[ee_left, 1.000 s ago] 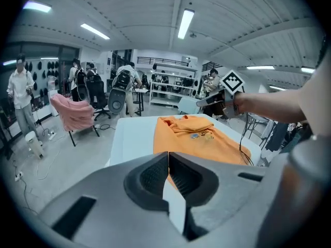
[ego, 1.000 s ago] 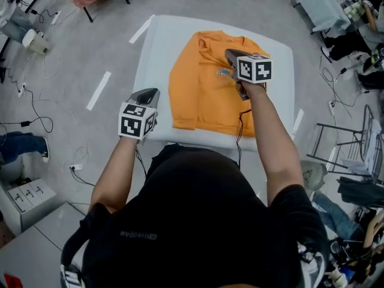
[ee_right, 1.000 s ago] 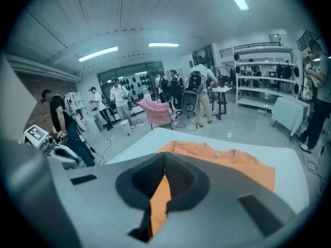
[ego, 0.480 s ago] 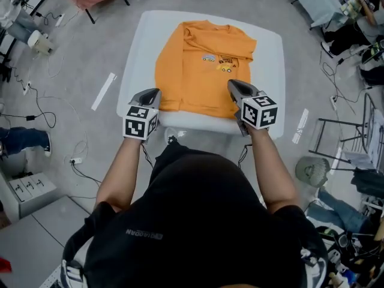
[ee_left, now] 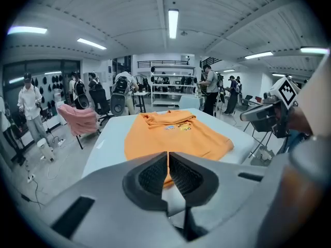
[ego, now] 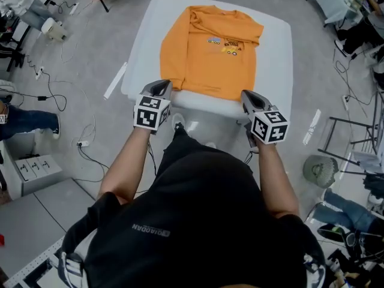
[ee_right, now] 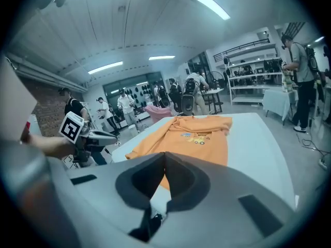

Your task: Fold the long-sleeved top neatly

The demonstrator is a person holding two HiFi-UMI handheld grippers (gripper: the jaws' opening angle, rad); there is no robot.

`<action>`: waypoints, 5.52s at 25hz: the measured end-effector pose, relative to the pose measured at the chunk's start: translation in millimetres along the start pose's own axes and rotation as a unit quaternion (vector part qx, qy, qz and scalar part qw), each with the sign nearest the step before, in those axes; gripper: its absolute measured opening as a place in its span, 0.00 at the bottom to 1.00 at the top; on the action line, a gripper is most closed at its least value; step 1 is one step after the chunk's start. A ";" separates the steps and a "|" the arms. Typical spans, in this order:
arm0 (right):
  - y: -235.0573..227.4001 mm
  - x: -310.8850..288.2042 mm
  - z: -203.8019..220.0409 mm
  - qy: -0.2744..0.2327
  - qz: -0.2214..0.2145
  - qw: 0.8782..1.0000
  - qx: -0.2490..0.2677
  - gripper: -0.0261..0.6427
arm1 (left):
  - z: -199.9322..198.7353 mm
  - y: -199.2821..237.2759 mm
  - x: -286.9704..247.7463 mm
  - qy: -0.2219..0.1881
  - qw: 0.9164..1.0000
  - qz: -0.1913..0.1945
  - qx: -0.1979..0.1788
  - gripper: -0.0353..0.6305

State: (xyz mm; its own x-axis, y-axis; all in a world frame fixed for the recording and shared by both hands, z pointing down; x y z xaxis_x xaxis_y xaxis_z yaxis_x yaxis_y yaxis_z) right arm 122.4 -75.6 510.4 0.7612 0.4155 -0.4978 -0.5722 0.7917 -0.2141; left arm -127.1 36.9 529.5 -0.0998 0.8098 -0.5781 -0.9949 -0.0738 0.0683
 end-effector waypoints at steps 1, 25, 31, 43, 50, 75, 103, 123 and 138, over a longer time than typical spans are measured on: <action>1.3 4.2 6.4 0.004 -0.001 1.000 0.001 0.05 | 2.3 -2.8 -0.9 0.001 1.000 -0.002 0.000 0.06; -11.0 40.5 51.5 0.006 0.008 1.000 -0.011 0.05 | 60.6 -5.3 -73.2 0.193 0.945 -0.079 -0.250 0.13; -5.1 29.5 41.7 -0.001 -0.006 1.000 -0.014 0.05 | 36.8 13.0 -44.6 0.085 0.995 -0.038 -0.032 0.08; -9.1 -6.2 6.9 -0.011 -0.006 1.000 -0.007 0.05 | -86.9 130.3 27.2 -0.106 0.984 -0.018 0.143 0.08; -9.0 -40.7 -30.9 -0.020 0.009 1.000 -0.004 0.05 | -155.8 214.6 42.5 -0.152 0.978 -0.031 0.138 0.08; -5.4 -118.7 -91.4 -0.029 0.077 0.996 -0.032 0.05 | -278.2 295.9 0.6 -0.208 0.938 0.127 0.246 0.08; -173.8 -25.3 -74.3 -0.049 -0.002 0.998 -0.026 0.05 | -390.7 -27.0 -209.6 -0.061 0.967 0.160 0.188 0.08; -241.6 0.7 -29.0 -0.009 0.018 0.997 -0.073 0.05 | -246.2 -149.2 -423.3 0.122 0.976 0.084 0.159 0.13; -242.8 -52.4 -48.4 0.000 0.007 0.999 -0.031 0.05 | -229.6 -55.3 -306.4 0.085 0.985 0.049 0.143 0.21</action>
State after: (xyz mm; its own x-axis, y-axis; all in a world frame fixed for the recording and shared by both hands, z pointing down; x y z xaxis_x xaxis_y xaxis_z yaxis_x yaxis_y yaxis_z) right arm 206.6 -311.3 547.8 0.7528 0.4266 -0.5013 -0.6011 0.7559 -0.2594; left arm -44.4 -340.8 516.2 -0.2190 0.6966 -0.6833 -0.9389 0.0400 0.3417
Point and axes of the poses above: the fingertips, and each gripper's own axes: x backward along the fingers, y to its left, z out of its underside, the point moved 3 cm from there along x, backward along the fingers, and after that the axes turned 5 degrees about z, right-handed, at the moved point
